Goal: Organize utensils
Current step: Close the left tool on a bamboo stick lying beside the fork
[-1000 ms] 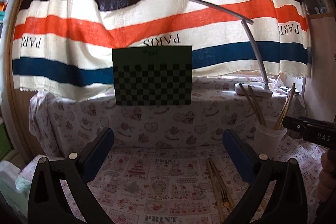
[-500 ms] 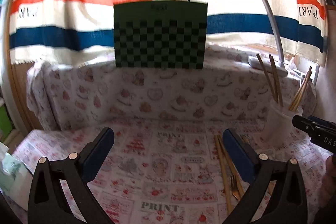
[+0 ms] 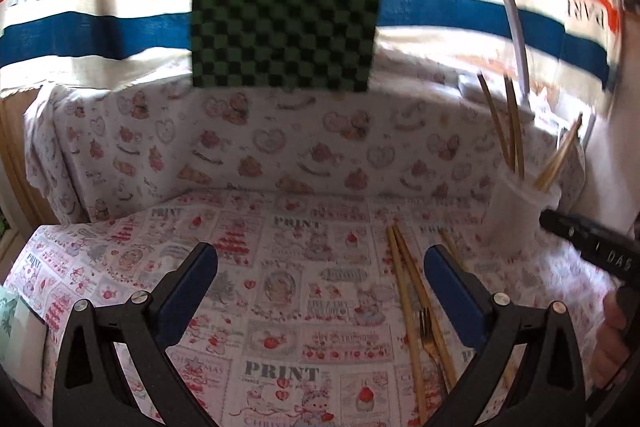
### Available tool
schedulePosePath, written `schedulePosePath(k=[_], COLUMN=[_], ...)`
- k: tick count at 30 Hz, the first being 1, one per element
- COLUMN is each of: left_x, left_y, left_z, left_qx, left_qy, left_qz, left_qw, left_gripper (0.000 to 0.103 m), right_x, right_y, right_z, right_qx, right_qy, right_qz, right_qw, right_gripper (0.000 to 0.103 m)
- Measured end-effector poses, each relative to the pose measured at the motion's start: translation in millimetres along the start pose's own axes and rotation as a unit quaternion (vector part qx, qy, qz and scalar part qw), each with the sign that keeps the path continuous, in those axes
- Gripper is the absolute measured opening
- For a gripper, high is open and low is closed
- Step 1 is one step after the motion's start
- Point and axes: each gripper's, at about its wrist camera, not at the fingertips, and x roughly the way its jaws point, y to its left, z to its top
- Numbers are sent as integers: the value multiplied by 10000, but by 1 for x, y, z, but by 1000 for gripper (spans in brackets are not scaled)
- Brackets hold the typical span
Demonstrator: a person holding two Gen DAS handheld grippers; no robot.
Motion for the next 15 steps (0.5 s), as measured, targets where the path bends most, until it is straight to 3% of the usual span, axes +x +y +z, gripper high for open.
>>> schedulePosePath(k=[4, 9, 11, 15], left_x=[18, 33, 34, 37], left_y=[-8, -22, -30, -43], left_z=[-6, -18, -23, -31], left_qx=[115, 251, 382, 669], left_qy=[655, 1341, 1441, 1638], left_qz=[-385, -989, -1080, -991], left_qw=[9970, 9857, 9829, 9792], left_gripper=[102, 99, 84, 65], right_x=[4, 16, 21, 25], right_y=[0, -12, -18, -22], right_z=[0, 0, 0, -1], right_qx=[7, 289, 426, 513], right_qy=[133, 543, 696, 922], right_qz=[46, 77, 99, 118], right_qw=[9999, 9981, 9966, 9943], right_gripper=[77, 77, 77, 77])
